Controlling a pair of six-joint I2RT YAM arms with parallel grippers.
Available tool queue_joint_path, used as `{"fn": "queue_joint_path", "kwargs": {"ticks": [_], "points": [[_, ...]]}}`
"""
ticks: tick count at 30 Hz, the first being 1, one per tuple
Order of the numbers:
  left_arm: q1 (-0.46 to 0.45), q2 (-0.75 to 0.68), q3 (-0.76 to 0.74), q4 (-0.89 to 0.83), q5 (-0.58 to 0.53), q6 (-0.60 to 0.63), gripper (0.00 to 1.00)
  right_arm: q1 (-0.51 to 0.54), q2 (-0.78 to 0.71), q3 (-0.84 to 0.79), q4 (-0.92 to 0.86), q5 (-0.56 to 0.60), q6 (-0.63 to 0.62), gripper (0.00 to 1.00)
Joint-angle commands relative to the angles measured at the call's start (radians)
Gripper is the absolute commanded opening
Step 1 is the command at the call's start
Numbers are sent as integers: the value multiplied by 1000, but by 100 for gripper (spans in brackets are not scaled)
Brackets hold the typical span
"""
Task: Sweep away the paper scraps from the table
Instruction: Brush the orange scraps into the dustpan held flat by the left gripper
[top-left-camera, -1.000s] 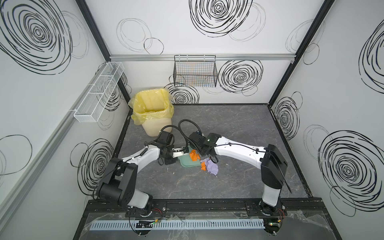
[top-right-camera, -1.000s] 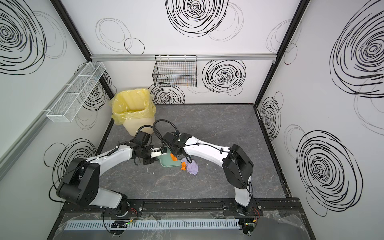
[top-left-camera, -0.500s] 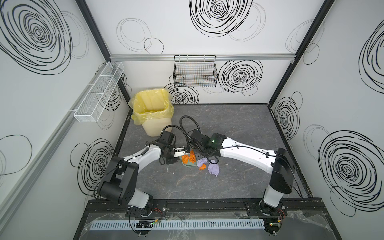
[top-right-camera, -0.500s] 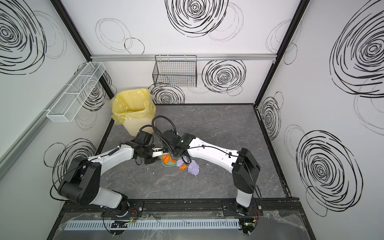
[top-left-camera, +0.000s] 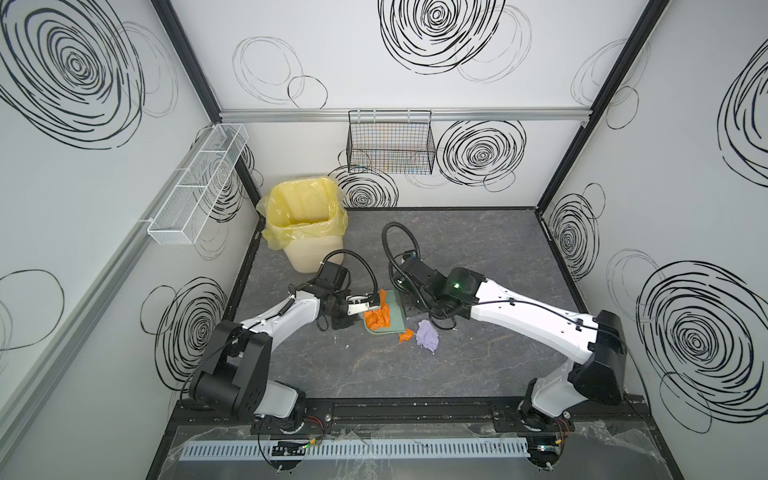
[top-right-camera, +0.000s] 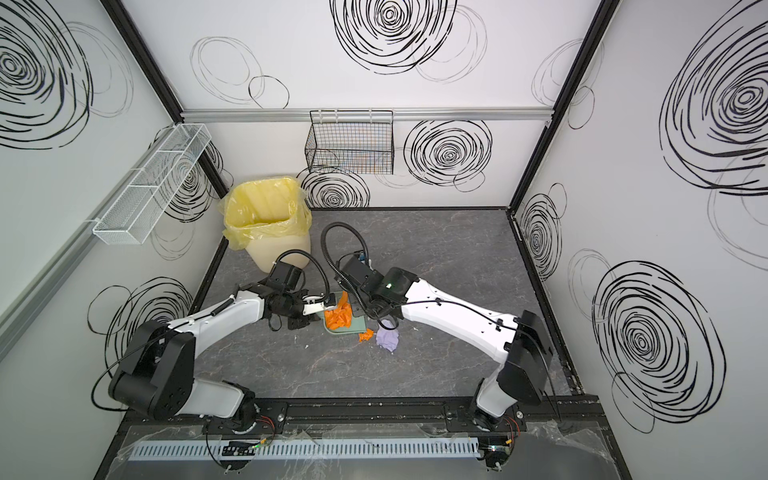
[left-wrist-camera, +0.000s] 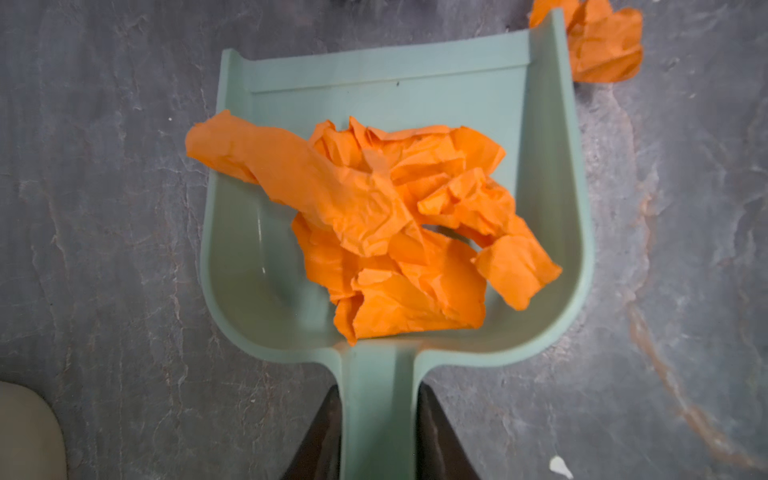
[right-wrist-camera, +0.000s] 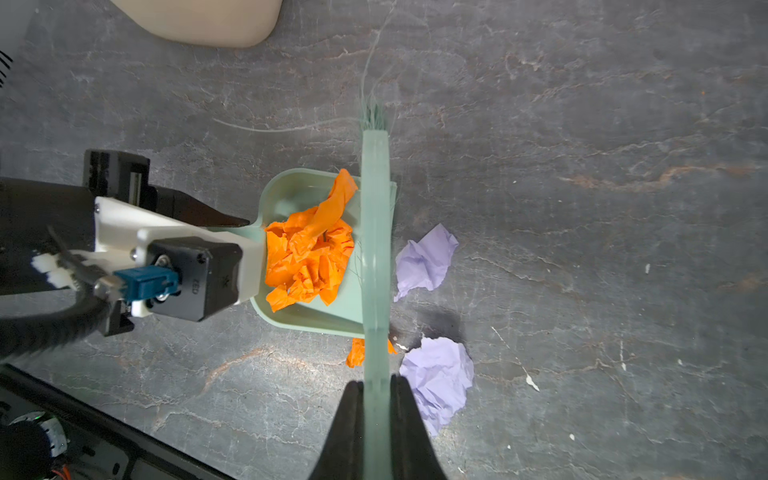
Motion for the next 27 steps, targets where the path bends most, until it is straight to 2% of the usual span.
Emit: {"fn": "queue_joint_path", "kwargs": {"ticks": [1, 4, 8, 14, 21, 27], "points": [[24, -46, -2, -49, 41, 30, 0, -25, -93, -45, -27, 81, 25, 0], [53, -68, 8, -88, 44, 66, 0, -40, -173, -120, -14, 130, 25, 0], [99, -97, 15, -153, 57, 133, 0, -81, -265, -204, -19, 139, 39, 0], [143, -151, -23, -235, 64, 235, 0, -135, -318, -271, -115, 159, 59, 0], [119, -170, -64, -260, 58, 262, 0, -129, -197, -249, -264, 125, 120, 0], [80, -147, -86, -199, 47, 222, 0, -41, -54, -220, -332, 119, 176, 0]]}}
